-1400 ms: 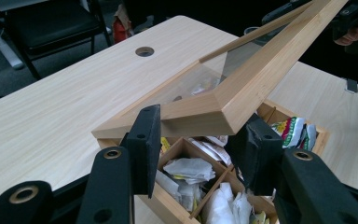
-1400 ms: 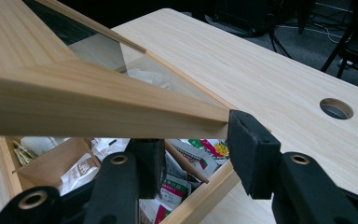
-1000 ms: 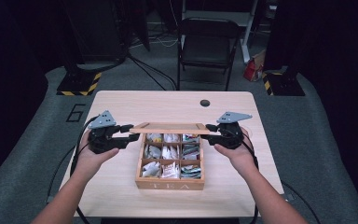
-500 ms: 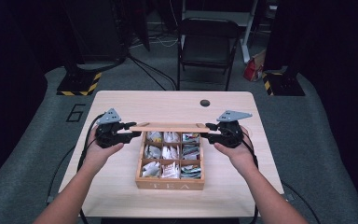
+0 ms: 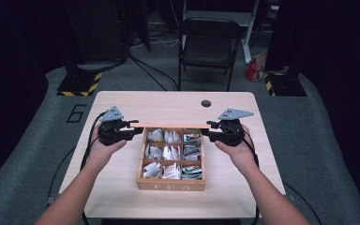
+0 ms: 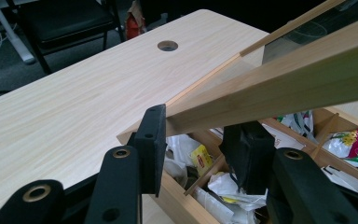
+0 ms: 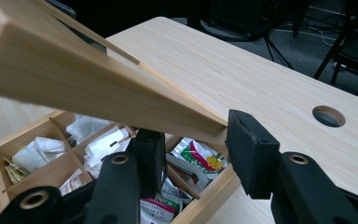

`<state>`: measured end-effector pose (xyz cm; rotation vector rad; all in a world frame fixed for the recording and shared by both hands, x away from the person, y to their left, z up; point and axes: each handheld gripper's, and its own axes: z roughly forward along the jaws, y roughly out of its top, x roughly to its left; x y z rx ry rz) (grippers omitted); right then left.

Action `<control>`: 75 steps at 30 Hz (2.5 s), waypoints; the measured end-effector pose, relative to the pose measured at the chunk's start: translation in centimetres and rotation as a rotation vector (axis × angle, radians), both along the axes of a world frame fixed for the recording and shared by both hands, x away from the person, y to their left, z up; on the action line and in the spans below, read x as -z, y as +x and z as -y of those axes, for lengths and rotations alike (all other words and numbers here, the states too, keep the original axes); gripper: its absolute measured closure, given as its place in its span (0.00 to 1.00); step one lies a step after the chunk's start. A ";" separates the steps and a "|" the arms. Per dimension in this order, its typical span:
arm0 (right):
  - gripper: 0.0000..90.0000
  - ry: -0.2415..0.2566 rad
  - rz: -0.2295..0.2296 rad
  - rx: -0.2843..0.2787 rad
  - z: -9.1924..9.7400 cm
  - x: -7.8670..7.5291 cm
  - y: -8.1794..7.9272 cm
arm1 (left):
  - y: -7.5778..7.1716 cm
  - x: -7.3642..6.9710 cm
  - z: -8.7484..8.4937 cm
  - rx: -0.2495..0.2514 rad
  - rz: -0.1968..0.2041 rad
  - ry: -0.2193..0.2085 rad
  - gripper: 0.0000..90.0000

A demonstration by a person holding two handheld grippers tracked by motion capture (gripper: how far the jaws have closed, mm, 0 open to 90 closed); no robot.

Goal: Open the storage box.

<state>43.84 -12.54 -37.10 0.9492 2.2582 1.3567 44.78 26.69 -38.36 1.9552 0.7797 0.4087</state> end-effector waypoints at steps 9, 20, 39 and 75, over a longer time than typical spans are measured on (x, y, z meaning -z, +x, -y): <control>0.62 0.004 0.005 0.006 -0.1 0.1 0.4 | 0.4 -0.3 0.2 0.001 -0.004 0.016 0.66; 0.60 -0.024 -0.005 0.023 -0.3 1.0 1.7 | 1.1 -0.7 0.1 0.004 -0.007 0.008 0.67; 0.62 -0.026 -0.024 0.040 -0.5 2.0 3.4 | 1.8 -1.0 0.1 -0.007 -0.011 -0.017 0.67; 0.66 -0.019 -0.023 0.050 -0.6 1.5 5.0 | 4.3 0.8 0.3 -0.027 -0.011 -0.011 0.61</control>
